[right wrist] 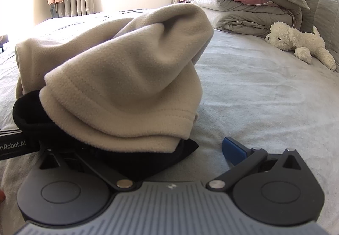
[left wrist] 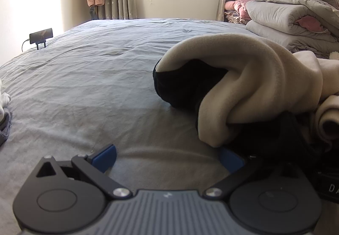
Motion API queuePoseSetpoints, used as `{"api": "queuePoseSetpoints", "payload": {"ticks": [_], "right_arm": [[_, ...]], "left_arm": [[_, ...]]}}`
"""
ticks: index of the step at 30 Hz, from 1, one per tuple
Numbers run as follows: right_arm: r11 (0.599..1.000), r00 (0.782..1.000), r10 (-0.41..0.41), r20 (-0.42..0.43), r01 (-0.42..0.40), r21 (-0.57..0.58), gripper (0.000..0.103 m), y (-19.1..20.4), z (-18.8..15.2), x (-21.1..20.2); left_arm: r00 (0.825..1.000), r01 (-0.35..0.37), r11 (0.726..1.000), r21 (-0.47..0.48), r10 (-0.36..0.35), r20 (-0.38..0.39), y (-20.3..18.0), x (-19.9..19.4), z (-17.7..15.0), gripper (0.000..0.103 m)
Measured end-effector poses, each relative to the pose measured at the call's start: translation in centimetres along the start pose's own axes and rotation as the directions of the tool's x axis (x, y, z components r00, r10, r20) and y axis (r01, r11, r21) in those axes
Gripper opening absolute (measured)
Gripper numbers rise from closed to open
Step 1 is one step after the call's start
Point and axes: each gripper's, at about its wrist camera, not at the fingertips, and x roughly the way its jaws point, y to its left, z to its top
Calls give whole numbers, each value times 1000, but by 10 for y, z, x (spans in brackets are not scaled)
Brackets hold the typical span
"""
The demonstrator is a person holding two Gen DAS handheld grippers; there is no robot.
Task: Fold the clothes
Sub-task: 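Move both grippers toward the bunched beige fleece garment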
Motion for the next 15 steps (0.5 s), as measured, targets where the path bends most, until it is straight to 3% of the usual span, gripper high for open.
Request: {"api": "queuePoseSetpoints", "payload": {"ticks": [15], "right_arm": [[998,997,57,-54,-58,-11,103,2,1,-2]], "left_arm": [[999,16,1000,-7,-16,-45,1,-6,3,103]]}}
